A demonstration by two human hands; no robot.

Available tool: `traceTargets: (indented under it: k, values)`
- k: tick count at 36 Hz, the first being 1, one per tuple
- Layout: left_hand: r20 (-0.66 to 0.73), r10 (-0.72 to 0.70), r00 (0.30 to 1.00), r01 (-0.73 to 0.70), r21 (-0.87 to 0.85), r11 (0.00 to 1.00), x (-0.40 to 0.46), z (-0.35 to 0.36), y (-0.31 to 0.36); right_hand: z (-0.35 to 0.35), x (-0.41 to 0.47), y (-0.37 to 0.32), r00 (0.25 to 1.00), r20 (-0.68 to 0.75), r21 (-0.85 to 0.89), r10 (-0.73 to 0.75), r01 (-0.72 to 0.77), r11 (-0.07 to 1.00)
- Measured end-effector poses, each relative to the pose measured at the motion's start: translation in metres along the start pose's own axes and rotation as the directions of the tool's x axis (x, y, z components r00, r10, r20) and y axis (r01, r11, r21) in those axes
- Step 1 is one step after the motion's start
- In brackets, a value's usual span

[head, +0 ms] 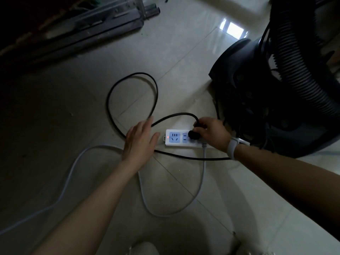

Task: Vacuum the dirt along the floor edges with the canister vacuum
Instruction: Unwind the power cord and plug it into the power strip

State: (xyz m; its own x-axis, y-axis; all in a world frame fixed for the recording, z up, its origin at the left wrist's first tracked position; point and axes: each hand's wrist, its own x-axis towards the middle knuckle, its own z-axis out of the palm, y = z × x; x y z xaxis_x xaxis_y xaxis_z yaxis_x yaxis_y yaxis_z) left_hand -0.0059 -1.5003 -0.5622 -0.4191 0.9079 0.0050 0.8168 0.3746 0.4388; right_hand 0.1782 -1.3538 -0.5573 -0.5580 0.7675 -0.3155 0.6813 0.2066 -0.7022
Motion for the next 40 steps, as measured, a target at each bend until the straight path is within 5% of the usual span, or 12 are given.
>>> traceTargets:
  k: [4, 16, 40]
  values:
    - [-0.105, 0.075, 0.992, -0.078, -0.022, 0.997, 0.008, 0.004, 0.002, -0.004, 0.0, 0.002, 0.998, -0.038, -0.032, -0.041, 0.039, 0.999]
    - [-0.128, -0.114, 0.985, 0.103, -0.091, 0.99, 0.013, -0.001, -0.013, 0.016, 0.006, -0.006, 0.998, -0.04, 0.052, -0.05, 0.052, 0.997]
    - [-0.109, -0.071, 0.992, 0.063, -0.074, 0.995, 0.011, 0.001, -0.029, 0.029, -0.004, 0.01, 0.974, 0.013, -0.095, -0.227, 0.227, 0.969]
